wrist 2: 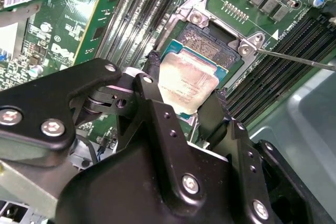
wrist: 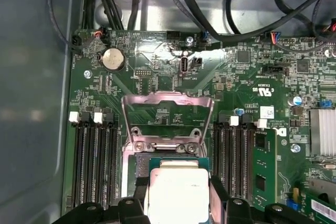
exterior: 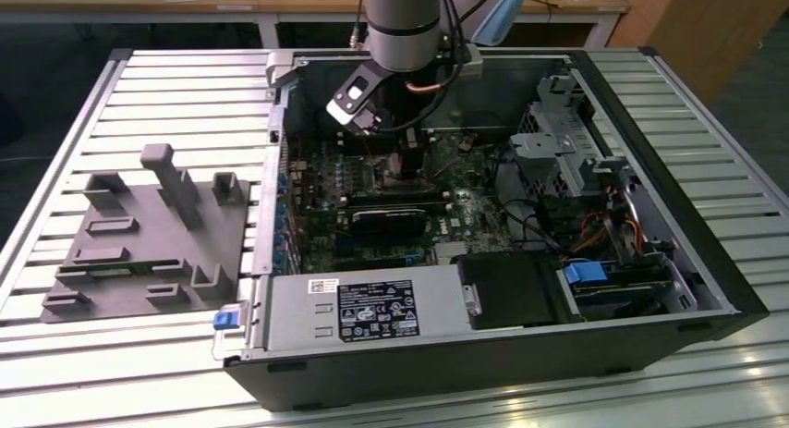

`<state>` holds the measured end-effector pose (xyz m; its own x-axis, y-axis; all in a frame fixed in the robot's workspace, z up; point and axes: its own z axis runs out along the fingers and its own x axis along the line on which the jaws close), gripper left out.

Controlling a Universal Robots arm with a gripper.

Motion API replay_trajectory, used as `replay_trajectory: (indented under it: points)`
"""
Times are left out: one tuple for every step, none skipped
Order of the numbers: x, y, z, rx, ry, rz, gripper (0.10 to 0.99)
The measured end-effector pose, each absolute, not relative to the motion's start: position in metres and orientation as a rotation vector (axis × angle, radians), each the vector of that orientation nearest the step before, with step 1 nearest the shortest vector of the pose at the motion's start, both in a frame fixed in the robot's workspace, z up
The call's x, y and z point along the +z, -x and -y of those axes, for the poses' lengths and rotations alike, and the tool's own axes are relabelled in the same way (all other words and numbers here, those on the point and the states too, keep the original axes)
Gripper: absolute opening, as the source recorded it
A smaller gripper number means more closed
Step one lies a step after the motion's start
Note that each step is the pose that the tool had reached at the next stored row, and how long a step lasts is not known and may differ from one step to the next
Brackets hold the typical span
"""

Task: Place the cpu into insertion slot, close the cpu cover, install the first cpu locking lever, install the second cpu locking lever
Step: 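Place the cpu into insertion slot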

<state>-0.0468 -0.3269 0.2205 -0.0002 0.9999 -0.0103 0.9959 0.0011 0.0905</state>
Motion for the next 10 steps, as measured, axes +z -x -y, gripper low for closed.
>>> replay_trajectory:
  points:
    - [0.2199,0.0471,0.3264,0.088,-2.169,-2.171,0.537]
    - [0.2194,0.0473,0.326,0.088,-2.169,-2.171,0.537]
    - [0.2189,0.0476,0.3255,0.088,-2.169,-2.171,0.537]
    - [0.2184,0.0479,0.325,0.088,-2.169,-2.171,0.537]
    - [0.218,0.0482,0.3245,0.088,-2.169,-2.171,0.537]
    - [0.2175,0.0484,0.3241,0.088,-2.169,-2.171,0.537]
    - [0.2171,0.0486,0.3237,0.088,-2.169,-2.171,0.537]
    - [0.2164,0.0488,0.3235,0.088,-2.169,-2.171,0.537]
    - [0.2157,0.0489,0.3233,0.087,-2.169,-2.171,0.537]
    - [0.2147,0.0489,0.3232,0.087,-2.169,-2.171,0.537]
